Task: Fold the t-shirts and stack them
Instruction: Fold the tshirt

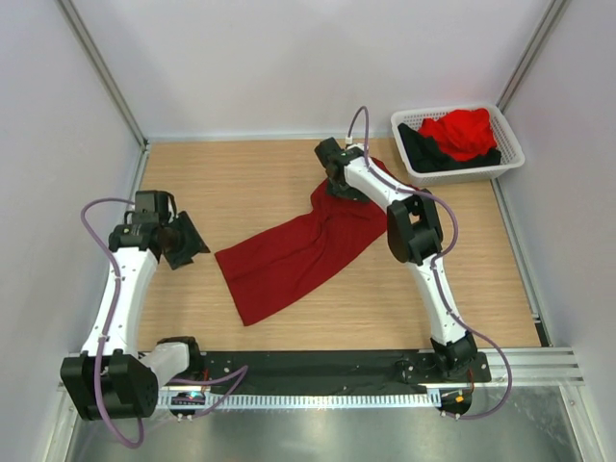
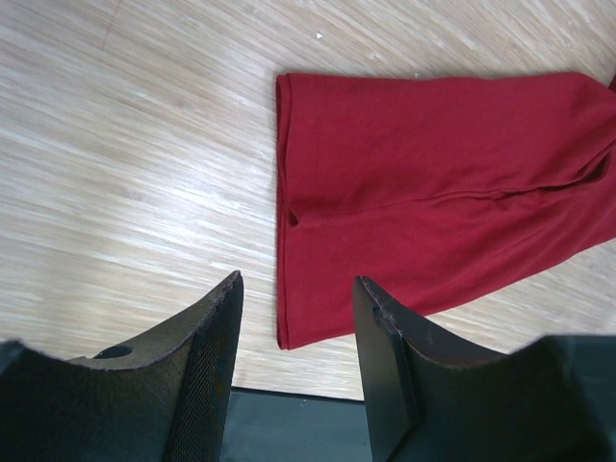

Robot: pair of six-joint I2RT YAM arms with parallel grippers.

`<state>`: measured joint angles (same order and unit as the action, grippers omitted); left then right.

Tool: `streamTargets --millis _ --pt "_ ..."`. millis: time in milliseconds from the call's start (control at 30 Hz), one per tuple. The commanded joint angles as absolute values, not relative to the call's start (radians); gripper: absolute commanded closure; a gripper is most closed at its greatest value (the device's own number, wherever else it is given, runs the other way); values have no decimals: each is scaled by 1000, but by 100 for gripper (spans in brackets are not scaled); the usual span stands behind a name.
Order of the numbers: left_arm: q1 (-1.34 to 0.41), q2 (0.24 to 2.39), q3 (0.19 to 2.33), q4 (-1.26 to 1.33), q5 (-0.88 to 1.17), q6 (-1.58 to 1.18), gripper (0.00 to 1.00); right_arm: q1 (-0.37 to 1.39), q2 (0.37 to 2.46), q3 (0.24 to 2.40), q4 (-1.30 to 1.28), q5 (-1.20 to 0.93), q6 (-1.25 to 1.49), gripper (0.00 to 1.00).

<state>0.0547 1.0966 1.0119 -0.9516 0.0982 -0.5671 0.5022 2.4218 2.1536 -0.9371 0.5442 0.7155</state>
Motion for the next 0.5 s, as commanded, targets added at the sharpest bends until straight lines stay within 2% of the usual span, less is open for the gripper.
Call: streamTargets --millis 0,233,367,467 --pt "54 1069 996 -920 120 -558 49 503 2437 2198 -925 580 730 14" --pt "55 1016 939 -923 106 -569 49 505 2568 2270 -714 355 473 15" --pt "54 997 940 -951 87 -583 50 515 2692 2455 -629 208 397 16" --pt "54 1002 931 -945 95 -607 49 535 2730 2563 -562 175 388 17"
